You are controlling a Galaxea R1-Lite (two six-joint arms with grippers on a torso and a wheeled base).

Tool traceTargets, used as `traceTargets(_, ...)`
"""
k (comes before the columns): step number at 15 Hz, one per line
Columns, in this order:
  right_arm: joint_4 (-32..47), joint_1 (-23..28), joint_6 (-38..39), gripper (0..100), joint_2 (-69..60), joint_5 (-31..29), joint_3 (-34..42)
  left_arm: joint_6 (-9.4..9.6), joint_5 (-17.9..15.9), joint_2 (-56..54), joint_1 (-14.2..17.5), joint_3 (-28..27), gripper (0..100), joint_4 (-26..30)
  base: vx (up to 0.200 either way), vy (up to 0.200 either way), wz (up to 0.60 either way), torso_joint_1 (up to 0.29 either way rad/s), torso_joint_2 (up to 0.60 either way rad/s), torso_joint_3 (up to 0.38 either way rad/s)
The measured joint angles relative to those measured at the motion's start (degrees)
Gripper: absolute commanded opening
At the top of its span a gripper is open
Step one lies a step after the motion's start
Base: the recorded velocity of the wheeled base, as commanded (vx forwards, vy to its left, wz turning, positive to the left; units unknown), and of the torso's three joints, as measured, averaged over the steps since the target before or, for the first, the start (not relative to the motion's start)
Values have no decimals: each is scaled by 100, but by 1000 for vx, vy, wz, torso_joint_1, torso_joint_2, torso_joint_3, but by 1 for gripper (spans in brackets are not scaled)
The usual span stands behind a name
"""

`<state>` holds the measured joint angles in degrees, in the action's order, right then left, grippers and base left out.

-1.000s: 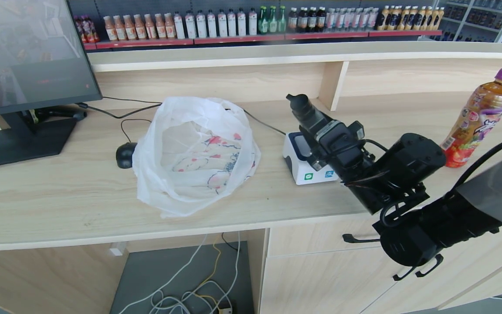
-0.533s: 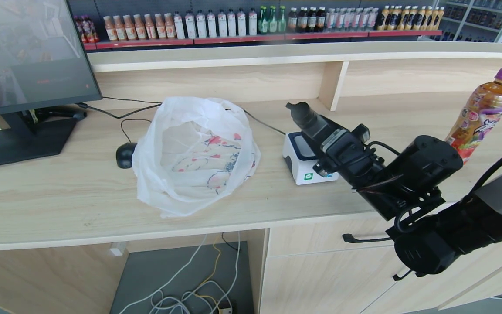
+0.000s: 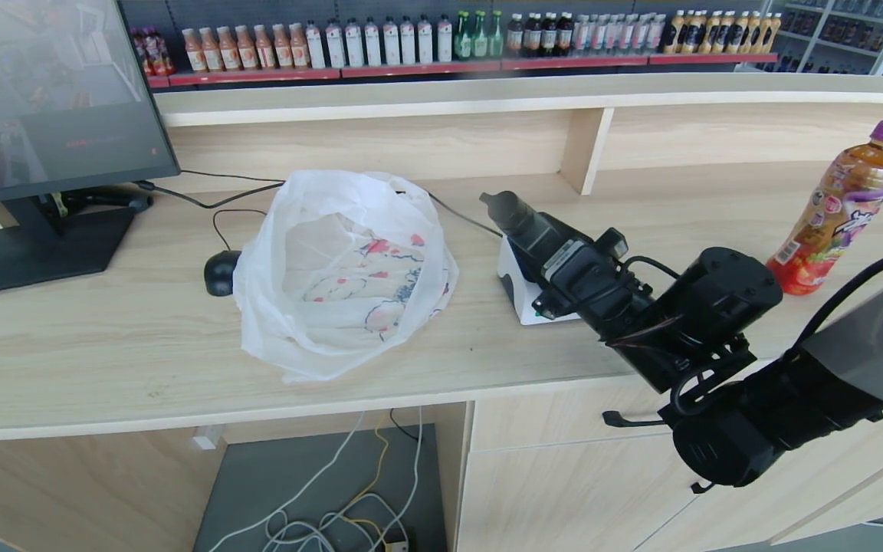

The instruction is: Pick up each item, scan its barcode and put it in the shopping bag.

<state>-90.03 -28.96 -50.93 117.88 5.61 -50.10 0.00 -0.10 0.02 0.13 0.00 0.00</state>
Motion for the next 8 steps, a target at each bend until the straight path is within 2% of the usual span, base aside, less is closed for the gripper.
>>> traceTargets(8,12,48,66,0,41,-15,-284,0,0,0,2,0,100,0,0,0,0,0,0,0)
